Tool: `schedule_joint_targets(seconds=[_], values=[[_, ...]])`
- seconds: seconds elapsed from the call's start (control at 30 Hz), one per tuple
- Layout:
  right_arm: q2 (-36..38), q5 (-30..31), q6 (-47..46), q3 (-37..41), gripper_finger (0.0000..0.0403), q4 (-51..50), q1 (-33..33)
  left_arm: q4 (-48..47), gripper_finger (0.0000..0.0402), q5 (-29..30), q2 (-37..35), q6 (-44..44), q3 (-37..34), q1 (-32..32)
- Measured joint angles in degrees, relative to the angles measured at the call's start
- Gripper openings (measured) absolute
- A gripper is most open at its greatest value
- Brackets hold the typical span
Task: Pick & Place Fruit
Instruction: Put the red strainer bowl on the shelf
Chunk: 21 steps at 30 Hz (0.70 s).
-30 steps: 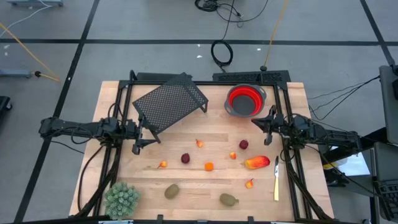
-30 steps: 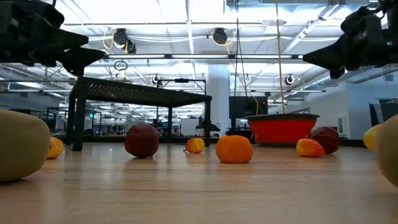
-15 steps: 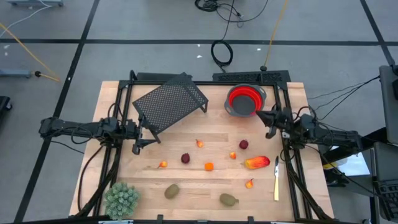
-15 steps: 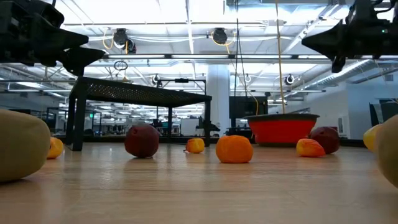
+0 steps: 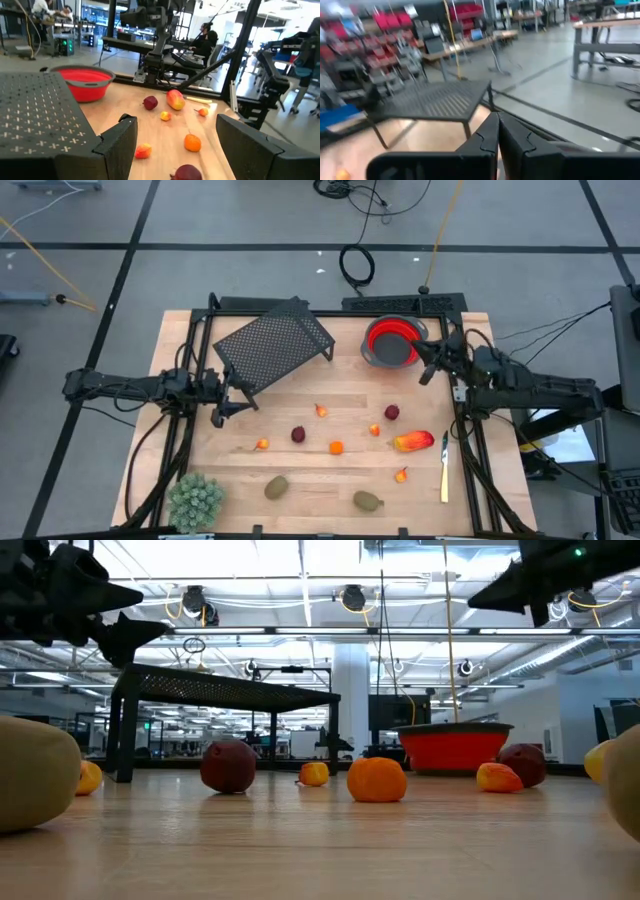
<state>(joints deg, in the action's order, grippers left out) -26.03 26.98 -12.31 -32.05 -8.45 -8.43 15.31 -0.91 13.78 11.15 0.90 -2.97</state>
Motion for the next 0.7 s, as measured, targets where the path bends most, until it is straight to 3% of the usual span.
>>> schedule_joint_targets(seconds=[0.23, 0.47, 0.7], values=[[-12.5, -0.2, -2.0, -14.0, 0.0004, -18.2, -2.5, 0.0, 0.0271, 0.0, 0.0, 3.2, 0.0, 0.0], [-21.6, -0.8, -16.7, -24.1, 0.0004, -34.9, -4.6, 0.0, 0.0271, 0.0, 0.0, 2.9, 0.0, 0.0], [-27.1, -6.9, -33.7, -29.3, 0.0004, -52.3, -8.7, 0.0, 0.0271, 0.0, 0.0, 2.8, 0.0, 0.0]])
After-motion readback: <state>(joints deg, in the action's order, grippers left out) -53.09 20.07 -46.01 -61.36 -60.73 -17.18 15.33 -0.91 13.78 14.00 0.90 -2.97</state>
